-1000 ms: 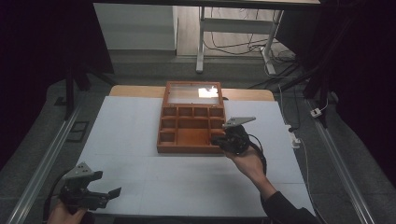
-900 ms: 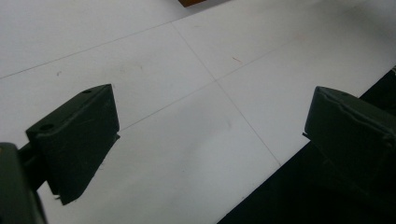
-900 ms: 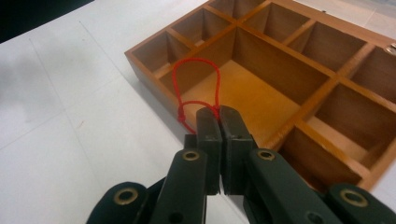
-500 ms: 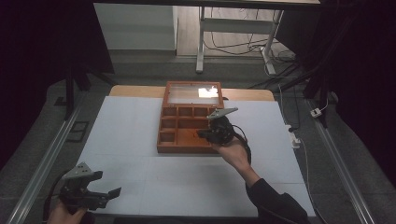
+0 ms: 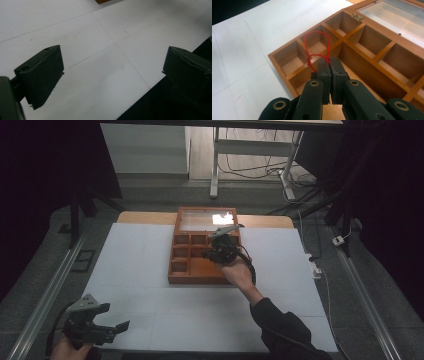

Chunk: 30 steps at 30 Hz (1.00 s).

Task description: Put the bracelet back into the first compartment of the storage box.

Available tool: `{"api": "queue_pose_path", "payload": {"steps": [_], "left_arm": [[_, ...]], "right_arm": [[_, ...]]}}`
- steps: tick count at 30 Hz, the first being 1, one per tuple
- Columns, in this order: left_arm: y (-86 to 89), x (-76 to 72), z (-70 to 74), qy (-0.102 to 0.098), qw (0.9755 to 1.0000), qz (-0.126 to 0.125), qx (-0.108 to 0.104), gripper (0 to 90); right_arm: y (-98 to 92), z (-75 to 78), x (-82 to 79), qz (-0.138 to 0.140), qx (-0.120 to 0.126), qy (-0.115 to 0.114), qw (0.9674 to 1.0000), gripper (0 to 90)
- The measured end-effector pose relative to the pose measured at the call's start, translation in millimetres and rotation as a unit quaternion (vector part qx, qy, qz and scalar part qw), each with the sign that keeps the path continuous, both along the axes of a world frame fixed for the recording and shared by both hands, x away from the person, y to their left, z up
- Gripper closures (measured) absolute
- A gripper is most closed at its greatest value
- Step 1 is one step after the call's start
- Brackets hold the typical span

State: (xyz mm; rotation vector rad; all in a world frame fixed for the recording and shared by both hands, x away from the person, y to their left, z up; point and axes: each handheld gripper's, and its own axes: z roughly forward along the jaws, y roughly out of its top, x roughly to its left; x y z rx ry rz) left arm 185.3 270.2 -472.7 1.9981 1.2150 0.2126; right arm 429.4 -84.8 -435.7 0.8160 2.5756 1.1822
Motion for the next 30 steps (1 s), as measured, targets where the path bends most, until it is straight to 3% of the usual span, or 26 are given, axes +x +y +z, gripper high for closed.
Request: {"api": "queue_pose_path", "payload": {"steps": [17,30], "left_arm": [[0.3,0.3,-0.2,0.001,1.0000,0.000,-0.001,3.6],[0.2,0.6,-0.2,0.002,1.0000,-0.002,-0.001,3.7]], "right_arm": [[21.4,-0.9,32.0,-0.019,0.013,0.001,0.9997,87.2],[43.8,-10.1,52.0,-0.027,-0.003,-0.002,0.9996,87.1]]}}
